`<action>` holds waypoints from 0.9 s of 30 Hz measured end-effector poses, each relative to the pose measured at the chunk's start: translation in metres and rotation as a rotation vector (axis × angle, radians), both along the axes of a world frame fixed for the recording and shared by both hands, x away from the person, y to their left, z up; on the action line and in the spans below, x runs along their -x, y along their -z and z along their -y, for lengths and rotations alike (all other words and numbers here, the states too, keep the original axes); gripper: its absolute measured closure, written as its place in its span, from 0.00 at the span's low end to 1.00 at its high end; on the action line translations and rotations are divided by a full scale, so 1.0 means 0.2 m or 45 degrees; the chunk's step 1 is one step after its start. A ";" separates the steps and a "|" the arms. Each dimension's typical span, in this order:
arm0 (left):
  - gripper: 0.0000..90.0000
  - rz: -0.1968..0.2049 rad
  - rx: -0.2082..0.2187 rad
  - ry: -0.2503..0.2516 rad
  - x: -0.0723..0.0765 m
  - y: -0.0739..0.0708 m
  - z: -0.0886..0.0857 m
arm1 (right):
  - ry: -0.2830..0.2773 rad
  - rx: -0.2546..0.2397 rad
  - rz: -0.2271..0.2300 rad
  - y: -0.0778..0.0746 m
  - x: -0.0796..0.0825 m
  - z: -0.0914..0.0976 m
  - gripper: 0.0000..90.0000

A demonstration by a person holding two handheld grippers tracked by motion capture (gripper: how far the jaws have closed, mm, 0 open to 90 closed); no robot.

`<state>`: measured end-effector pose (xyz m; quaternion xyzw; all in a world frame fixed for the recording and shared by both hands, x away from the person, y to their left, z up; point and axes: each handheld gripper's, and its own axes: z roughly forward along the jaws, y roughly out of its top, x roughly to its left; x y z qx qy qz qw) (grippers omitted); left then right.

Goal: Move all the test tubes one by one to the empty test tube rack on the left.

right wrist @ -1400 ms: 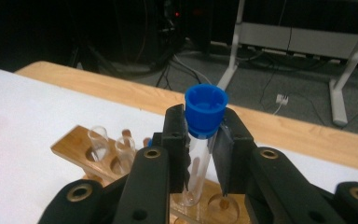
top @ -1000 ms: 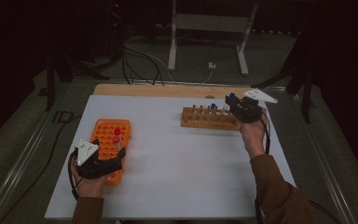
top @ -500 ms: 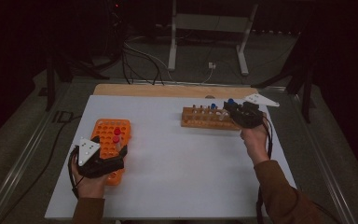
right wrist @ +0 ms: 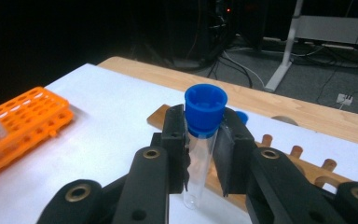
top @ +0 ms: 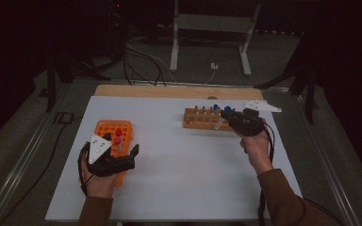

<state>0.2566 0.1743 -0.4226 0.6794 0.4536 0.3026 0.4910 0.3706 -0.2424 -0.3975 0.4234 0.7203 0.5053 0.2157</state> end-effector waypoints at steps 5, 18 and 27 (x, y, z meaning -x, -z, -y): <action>0.01 -0.007 0.001 0.043 -0.01 -0.02 0.05 | -0.038 0.010 -0.004 0.00 0.03 -0.02 0.84; 0.01 -0.018 -0.021 0.172 -0.07 -0.02 0.23 | -0.156 -0.006 -0.010 -0.01 0.12 -0.11 0.85; 0.03 -0.031 -0.004 0.246 -0.10 -0.01 0.33 | -0.260 -0.002 -0.013 -0.03 0.18 -0.20 0.84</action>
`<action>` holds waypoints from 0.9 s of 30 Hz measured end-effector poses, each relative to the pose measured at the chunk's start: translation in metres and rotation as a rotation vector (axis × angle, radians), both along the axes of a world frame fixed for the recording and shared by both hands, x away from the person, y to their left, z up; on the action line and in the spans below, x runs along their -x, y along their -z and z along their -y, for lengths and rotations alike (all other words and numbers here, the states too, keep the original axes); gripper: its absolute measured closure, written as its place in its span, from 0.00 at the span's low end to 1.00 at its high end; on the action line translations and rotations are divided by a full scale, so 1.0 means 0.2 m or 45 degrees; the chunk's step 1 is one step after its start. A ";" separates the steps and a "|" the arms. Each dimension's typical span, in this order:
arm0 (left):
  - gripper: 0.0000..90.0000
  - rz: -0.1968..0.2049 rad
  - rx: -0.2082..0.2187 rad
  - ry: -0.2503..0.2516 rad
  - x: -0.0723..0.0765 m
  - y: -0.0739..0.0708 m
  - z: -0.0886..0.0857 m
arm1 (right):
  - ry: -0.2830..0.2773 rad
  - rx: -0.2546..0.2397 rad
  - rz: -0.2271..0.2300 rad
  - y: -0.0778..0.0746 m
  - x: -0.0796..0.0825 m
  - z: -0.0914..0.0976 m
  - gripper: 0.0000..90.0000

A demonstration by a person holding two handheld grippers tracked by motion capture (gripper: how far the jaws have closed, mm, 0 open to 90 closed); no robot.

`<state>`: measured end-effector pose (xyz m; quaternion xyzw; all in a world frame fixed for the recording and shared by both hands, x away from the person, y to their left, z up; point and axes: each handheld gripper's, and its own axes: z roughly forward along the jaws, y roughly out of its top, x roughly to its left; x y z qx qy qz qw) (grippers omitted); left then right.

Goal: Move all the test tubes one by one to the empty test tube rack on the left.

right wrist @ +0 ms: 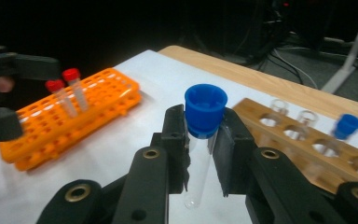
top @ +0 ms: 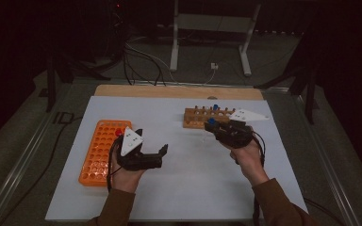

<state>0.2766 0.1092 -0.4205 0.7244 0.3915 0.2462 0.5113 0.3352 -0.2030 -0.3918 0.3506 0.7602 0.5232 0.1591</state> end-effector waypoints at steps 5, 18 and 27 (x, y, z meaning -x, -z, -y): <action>0.06 -0.007 -0.011 0.058 -0.02 0.01 0.07 | -0.062 -0.010 -0.009 0.00 0.03 -0.06 0.84; 0.19 -0.035 -0.034 0.220 -0.04 0.03 0.21 | -0.209 -0.006 -0.026 0.00 0.11 -0.22 0.84; 0.57 -0.041 -0.050 0.325 -0.04 0.04 0.25 | -0.271 0.019 -0.041 0.02 0.13 -0.29 0.84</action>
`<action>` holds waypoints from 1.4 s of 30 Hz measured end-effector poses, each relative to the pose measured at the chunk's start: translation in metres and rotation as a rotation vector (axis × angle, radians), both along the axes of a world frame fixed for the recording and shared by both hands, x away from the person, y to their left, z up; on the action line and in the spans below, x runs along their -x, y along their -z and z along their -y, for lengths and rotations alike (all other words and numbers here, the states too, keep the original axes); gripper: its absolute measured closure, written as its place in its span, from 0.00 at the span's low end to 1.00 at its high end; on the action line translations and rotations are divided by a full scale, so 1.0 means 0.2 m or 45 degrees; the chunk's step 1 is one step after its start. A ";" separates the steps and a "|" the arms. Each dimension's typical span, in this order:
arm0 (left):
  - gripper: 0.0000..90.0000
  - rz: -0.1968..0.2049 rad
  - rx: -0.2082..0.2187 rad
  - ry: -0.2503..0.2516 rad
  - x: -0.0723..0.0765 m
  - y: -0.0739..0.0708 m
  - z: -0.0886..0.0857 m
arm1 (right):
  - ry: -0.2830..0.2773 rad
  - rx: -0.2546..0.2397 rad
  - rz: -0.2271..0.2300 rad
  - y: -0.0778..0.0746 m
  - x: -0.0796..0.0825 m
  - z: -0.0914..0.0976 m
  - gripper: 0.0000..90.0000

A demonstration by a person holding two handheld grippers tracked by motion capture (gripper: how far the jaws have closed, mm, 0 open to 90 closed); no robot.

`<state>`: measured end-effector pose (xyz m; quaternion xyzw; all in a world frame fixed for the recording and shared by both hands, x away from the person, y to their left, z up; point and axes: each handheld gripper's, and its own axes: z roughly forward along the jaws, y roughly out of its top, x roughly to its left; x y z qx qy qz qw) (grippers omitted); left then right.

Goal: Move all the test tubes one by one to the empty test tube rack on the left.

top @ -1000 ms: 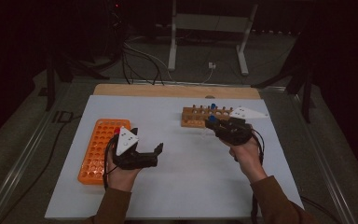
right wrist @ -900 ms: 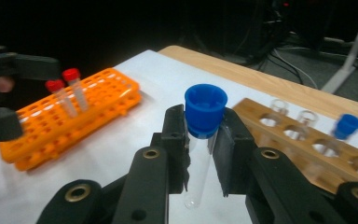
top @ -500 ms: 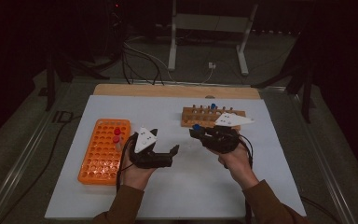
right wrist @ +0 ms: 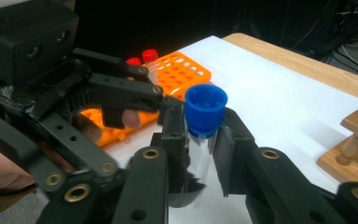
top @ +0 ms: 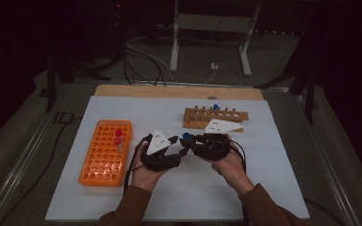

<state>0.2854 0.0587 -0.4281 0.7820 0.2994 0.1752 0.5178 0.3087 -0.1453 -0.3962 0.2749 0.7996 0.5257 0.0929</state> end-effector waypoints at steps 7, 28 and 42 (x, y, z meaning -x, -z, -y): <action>0.84 -0.013 -0.004 0.048 0.00 0.01 0.01 | -0.023 0.008 -0.008 0.01 0.01 -0.03 0.84; 0.86 0.012 0.027 -0.057 0.05 -0.02 -0.13 | 0.106 -0.081 0.063 0.01 0.02 0.17 0.20; 0.86 0.004 0.060 -0.139 0.10 -0.01 -0.31 | 0.262 -0.016 0.101 0.07 0.02 0.32 0.01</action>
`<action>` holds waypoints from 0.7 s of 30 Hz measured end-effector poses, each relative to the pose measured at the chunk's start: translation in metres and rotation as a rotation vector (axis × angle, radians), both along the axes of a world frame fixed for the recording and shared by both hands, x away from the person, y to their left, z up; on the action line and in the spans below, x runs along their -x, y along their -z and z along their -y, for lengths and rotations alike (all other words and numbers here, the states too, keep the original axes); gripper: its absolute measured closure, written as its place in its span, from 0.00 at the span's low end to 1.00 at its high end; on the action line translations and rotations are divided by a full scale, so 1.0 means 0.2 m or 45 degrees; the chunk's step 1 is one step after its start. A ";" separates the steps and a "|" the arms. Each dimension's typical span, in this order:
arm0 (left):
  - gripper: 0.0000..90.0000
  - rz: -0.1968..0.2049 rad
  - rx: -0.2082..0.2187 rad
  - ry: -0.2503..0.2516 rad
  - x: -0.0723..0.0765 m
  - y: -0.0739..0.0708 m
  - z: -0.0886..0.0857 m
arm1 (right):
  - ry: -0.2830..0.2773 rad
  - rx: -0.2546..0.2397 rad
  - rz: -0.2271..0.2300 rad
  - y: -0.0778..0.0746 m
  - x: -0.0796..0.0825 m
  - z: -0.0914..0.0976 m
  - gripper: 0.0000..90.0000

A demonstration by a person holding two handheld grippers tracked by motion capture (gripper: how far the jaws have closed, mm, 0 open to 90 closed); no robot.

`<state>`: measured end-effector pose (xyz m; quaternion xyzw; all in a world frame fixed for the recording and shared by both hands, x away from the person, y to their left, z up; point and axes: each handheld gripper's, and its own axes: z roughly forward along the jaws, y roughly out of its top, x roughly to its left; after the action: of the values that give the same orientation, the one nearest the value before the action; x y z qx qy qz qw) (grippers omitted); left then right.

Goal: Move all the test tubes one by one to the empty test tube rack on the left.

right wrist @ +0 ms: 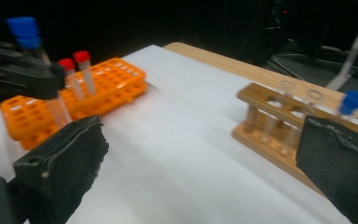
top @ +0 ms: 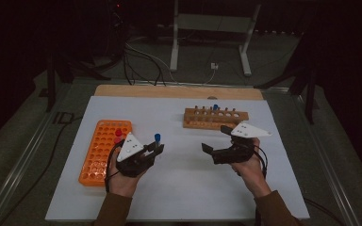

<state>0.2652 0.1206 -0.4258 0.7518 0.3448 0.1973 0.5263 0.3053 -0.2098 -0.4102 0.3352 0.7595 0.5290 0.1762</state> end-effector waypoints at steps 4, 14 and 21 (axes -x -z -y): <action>0.86 0.001 0.001 -0.020 0.01 0.00 -0.03 | 0.032 -0.008 -0.010 0.02 -0.01 0.04 0.00; 0.86 0.001 -0.004 -0.061 0.02 0.03 -0.11 | 0.085 -0.027 -0.029 0.05 -0.01 0.13 0.00; 0.86 0.010 -0.015 -0.083 0.04 0.03 -0.16 | 0.110 -0.042 -0.030 0.04 -0.01 0.17 0.00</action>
<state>0.2582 0.1528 -0.4322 0.7425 0.3657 0.2194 0.5166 0.3075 -0.2438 -0.4189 0.3766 0.7374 0.5295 0.1843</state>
